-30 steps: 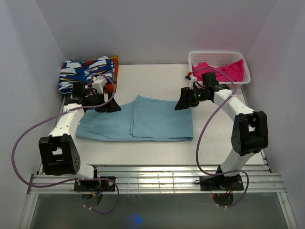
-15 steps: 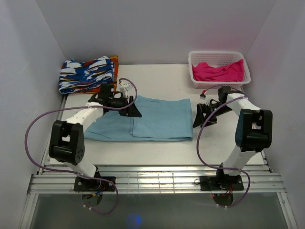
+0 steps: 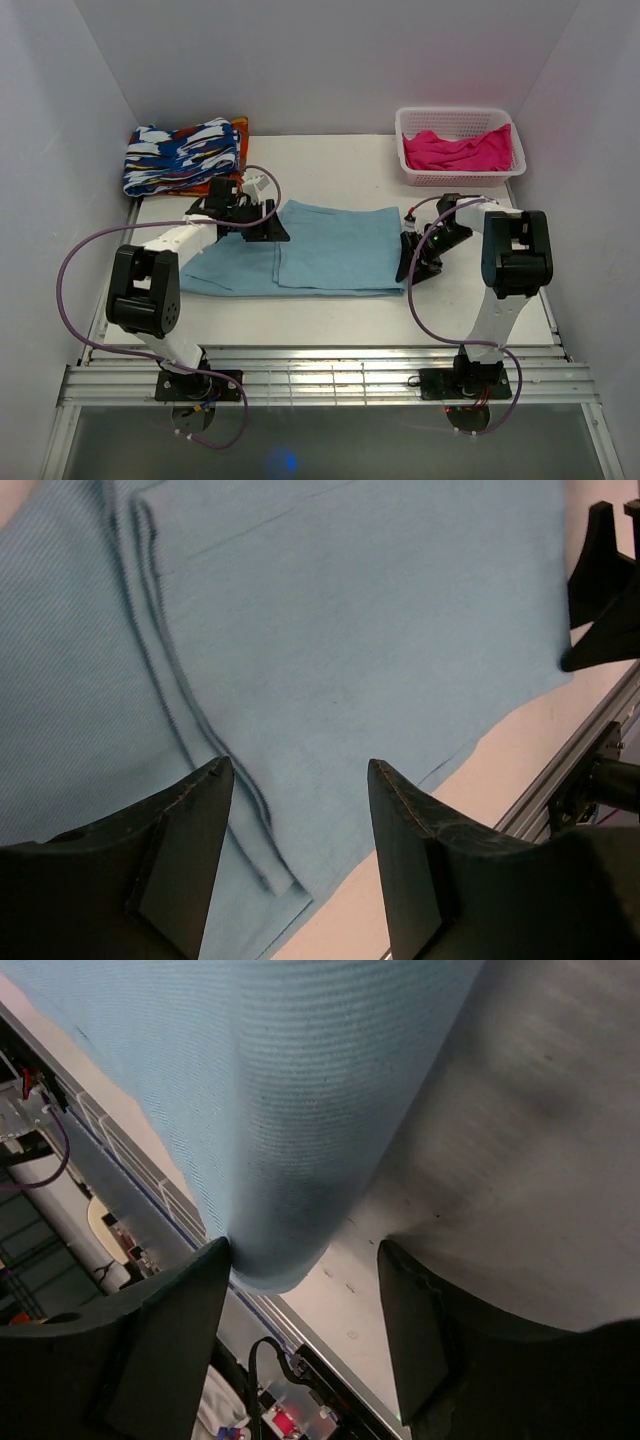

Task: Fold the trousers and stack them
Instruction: Fold the trousers

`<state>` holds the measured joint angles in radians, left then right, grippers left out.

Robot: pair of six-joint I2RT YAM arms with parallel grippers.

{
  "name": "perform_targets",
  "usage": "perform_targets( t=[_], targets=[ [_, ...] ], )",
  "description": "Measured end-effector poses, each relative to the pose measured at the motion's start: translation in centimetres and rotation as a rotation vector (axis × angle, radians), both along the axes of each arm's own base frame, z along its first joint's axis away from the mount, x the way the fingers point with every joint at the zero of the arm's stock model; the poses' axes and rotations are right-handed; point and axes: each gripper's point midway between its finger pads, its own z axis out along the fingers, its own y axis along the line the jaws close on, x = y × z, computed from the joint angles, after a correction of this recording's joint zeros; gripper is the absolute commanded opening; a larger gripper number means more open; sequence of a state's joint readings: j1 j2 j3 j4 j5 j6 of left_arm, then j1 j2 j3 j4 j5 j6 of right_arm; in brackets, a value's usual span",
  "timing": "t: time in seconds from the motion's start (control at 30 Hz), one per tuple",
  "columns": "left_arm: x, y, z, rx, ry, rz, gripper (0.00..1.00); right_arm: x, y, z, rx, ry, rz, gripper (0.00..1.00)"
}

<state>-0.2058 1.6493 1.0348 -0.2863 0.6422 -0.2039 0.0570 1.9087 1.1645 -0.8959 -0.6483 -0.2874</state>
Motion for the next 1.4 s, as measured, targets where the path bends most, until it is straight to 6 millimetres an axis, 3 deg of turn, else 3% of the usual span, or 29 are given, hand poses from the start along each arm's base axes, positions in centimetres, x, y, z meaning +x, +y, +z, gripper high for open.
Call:
perform_targets(
  t=[0.07, 0.1, 0.13, 0.37, 0.4, 0.53, 0.63, 0.73, 0.83, 0.93, 1.03, 1.17, 1.23, 1.3, 1.4],
  targets=[
    [0.0, 0.8, -0.6, 0.006, 0.017, 0.03, 0.66, -0.8, 0.2, 0.0, 0.024, 0.033, 0.006, 0.48],
    [0.0, 1.5, -1.0, 0.009, 0.033, 0.051, 0.66, -1.0, 0.1, -0.2, 0.025, 0.03, 0.015, 0.17],
    [0.1, 2.3, -1.4, 0.013, 0.051, 0.075, 0.66, -1.1, 0.0, -0.3, 0.03, 0.026, 0.022, 0.08],
    [1.1, 7.1, -4.4, 0.029, 0.151, 0.207, 0.62, -1.0, -1.5, -0.6, 0.038, 0.014, -0.002, 0.1],
    [1.0, 7.5, -4.9, 0.033, 0.168, 0.211, 0.63, -1.0, -1.8, -0.7, 0.041, 0.012, -0.006, 0.29],
    [0.5, 7.1, -4.9, 0.0, 0.169, 0.163, 0.66, -1.7, -2.3, -0.8, 0.055, 0.039, -0.011, 0.66],
    [0.5, 5.6, -3.6, -0.049, 0.132, 0.09, 0.68, -1.9, -2.3, 0.1, 0.083, 0.057, -0.01, 0.7],
    [1.3, 3.2, -1.6, -0.075, 0.063, 0.006, 0.68, 0.0, -2.9, 0.5, 0.072, 0.003, -0.018, 0.7],
    [2.1, 0.2, 0.5, -0.108, -0.012, -0.064, 0.67, 3.2, -3.4, 1.0, 0.06, -0.077, -0.049, 0.68],
    [2.4, -2.3, 1.4, -0.146, -0.038, -0.113, 0.65, 6.2, -3.7, 0.9, 0.053, -0.142, -0.091, 0.62],
    [2.8, -3.9, 0.0, -0.17, 0.0, -0.119, 0.62, 7.7, -3.5, 0.0, 0.063, -0.148, -0.127, 0.58],
    [2.7, -4.2, -4.1, -0.162, 0.126, -0.078, 0.63, 7.8, -2.5, -0.1, 0.12, -0.102, -0.164, 0.56],
    [2.5, -4.2, -5.2, -0.162, 0.166, -0.07, 0.72, 7.9, -2.1, -0.3, 0.129, -0.111, -0.159, 0.38],
    [2.8, -4.2, -4.5, -0.164, 0.162, -0.075, 0.8, 8.1, -1.9, -0.8, 0.122, -0.123, -0.152, 0.22],
    [3.4, -3.4, -3.1, -0.133, 0.119, -0.063, 0.93, 8.1, -1.8, -1.4, 0.115, -0.13, -0.14, 0.08]
  ],
)
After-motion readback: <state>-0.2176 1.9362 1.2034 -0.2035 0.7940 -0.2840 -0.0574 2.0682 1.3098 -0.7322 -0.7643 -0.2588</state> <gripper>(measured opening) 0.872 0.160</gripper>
